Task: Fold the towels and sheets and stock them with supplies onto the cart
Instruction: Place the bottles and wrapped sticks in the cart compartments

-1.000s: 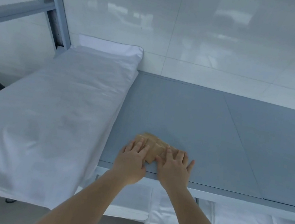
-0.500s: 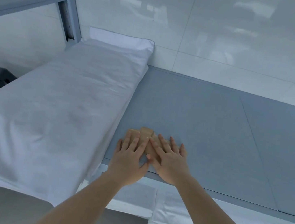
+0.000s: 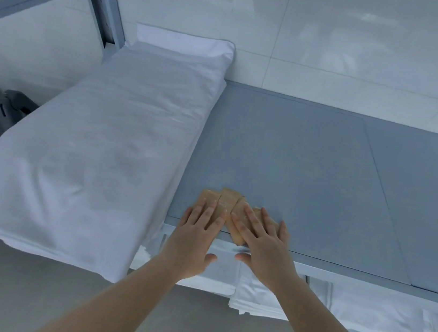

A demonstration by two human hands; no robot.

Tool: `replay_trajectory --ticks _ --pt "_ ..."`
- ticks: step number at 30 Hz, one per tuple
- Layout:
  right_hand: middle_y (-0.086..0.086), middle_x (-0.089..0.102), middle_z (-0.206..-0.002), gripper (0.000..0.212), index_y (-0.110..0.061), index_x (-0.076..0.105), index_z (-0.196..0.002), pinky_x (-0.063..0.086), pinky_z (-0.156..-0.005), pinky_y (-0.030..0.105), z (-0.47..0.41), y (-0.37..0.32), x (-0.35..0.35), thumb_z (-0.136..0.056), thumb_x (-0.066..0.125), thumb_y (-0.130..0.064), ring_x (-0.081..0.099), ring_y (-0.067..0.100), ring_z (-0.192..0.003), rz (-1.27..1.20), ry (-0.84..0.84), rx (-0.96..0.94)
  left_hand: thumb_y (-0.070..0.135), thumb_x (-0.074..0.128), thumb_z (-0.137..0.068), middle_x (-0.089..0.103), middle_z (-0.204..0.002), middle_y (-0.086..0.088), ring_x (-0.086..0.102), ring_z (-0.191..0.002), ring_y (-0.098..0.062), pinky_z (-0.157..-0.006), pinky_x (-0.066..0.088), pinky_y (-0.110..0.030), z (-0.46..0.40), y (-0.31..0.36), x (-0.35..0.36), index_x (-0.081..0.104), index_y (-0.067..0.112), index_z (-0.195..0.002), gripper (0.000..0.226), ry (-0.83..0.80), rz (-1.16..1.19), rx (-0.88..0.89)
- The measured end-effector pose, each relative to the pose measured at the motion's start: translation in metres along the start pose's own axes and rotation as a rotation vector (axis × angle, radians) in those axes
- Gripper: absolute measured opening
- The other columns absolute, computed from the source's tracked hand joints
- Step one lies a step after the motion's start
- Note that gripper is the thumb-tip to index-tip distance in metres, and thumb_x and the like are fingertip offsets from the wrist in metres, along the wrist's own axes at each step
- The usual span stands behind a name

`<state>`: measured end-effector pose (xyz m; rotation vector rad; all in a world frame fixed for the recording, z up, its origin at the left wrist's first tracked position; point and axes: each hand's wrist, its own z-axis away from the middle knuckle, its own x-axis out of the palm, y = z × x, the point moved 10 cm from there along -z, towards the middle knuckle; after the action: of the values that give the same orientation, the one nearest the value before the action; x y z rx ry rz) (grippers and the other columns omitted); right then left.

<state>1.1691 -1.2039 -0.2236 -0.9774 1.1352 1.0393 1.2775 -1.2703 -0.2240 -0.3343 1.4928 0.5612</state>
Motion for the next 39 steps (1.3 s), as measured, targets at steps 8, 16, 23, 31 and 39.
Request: replay_trajectory --ticks 8,16,23,31,39 --pt "0.006 0.037 -0.151 0.071 -0.030 0.049 -0.139 0.026 -0.111 0.056 0.027 -0.009 -0.028 -0.081 0.064 0.008 0.037 0.035 -0.138 -0.113 0.247 -0.034 -0.015 0.050 -0.082 0.034 -0.153 -0.012 0.030 -0.142 -0.033 -0.115 0.028 -0.043 0.017 0.007 -0.030 0.036 0.014 -0.148 0.073 0.207 0.171 -0.009" --pt "0.012 0.071 -0.111 0.067 -0.009 0.074 -0.107 0.060 -0.071 0.044 0.052 -0.008 -0.057 -0.046 0.089 0.013 0.071 0.029 -0.093 -0.095 0.577 -0.084 -0.018 0.078 -0.051 0.072 -0.100 -0.007 0.069 -0.076 -0.027 -0.046 0.052 -0.029 0.030 -0.008 -0.069 0.069 0.005 -0.113 0.067 0.452 0.178 -0.067" --pt "0.003 0.073 -0.090 0.031 -0.005 0.072 -0.096 0.051 -0.043 0.031 0.056 0.010 -0.091 -0.069 0.082 0.003 0.068 0.026 -0.068 -0.180 0.727 0.055 -0.006 0.067 -0.081 0.067 -0.087 -0.005 0.056 -0.053 -0.025 -0.042 0.044 -0.033 0.031 -0.016 -0.090 0.066 0.006 -0.111 0.032 0.465 0.284 -0.158" --pt "-0.002 0.066 -0.076 0.013 -0.011 0.069 -0.096 0.039 -0.049 0.021 0.099 0.020 -0.164 -0.084 0.073 -0.015 0.059 0.020 -0.058 -0.335 0.810 0.227 0.007 0.055 -0.093 0.064 -0.096 0.001 0.053 -0.061 -0.019 -0.052 0.049 -0.036 0.047 0.015 -0.163 0.062 0.013 -0.117 0.026 0.538 0.432 -0.163" --pt "0.001 0.070 -0.098 0.020 -0.010 0.066 -0.112 0.051 -0.077 0.043 0.202 0.034 -0.229 -0.094 0.061 -0.018 0.062 0.024 -0.093 -0.586 0.862 0.411 0.003 0.057 -0.089 0.062 -0.094 0.003 0.051 -0.060 -0.016 -0.052 0.037 -0.026 0.078 0.091 -0.238 0.062 0.015 -0.114 0.027 0.633 0.607 -0.044"
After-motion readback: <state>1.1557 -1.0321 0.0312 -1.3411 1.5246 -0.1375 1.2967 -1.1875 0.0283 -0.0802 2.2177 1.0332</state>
